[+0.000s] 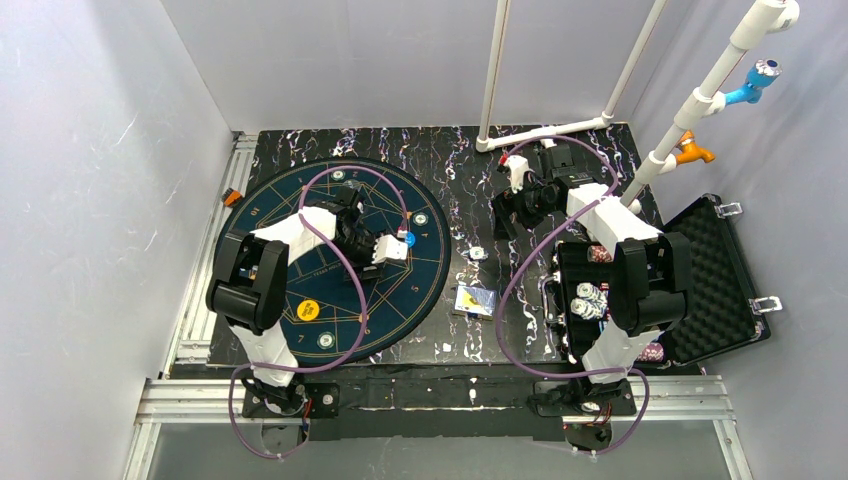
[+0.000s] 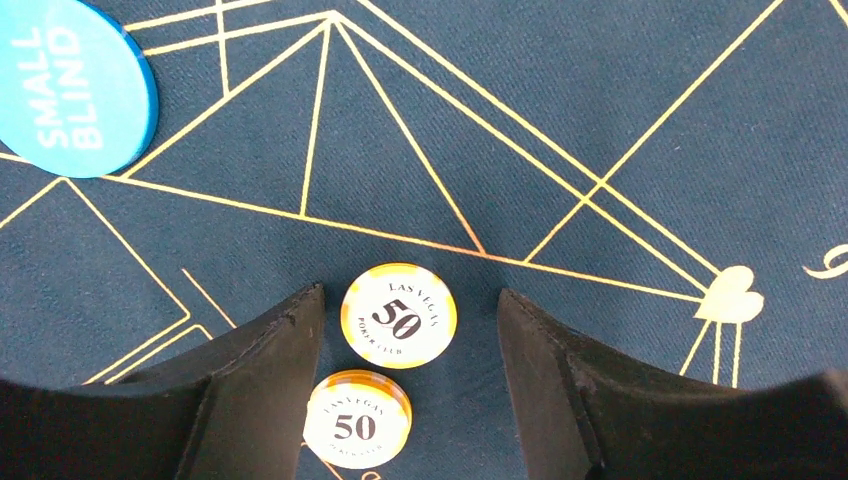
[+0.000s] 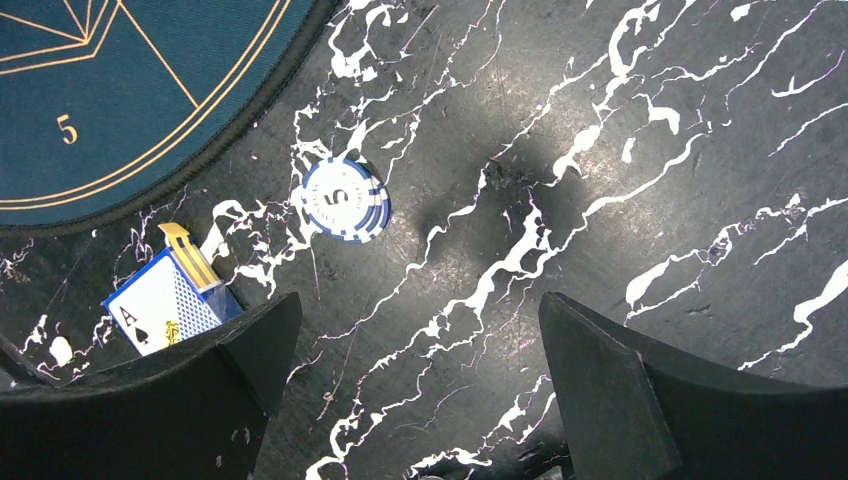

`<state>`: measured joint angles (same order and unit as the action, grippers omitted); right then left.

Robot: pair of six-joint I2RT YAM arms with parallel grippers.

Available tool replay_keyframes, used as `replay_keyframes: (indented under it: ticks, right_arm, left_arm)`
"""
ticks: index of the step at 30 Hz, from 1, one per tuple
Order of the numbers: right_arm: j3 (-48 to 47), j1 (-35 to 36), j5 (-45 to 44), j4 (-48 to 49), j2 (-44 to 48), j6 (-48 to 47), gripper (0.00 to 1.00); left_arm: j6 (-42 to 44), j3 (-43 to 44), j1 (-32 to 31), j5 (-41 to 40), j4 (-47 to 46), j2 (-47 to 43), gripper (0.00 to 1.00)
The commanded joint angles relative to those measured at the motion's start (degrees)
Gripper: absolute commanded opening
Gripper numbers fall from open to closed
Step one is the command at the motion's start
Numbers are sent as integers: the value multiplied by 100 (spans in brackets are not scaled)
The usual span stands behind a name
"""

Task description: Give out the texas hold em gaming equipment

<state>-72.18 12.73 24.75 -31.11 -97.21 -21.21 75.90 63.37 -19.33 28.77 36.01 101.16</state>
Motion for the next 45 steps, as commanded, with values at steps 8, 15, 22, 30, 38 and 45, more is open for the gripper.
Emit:
replay_keyframes:
  ticks: [8,15,22,30,38,45]
  right_arm:
    - [-23,-59,153,70,115,-76,98]
    - [-24,-69,144,70,72,-76,98]
    - [-24,-78,149,61,27,-80,98]
    - [20,-95,148,57,-43,-100,98]
    - [29,-121,81,64,-109,-129,98]
    - [20,-129,67,52,-158,-129,98]
  left_arm:
    - [430,-252,-27,-534,2,255,40]
    - [13,128,-27,-372,84,202,27]
    - [-949,1085,13,37,143,351,19]
    - [-2565,3390,531,51,169,1729,17]
    - [-4161,5319,1062,-725,-667,2946,17]
    - [-4889,6471,1343,-1013,-836,3691,17]
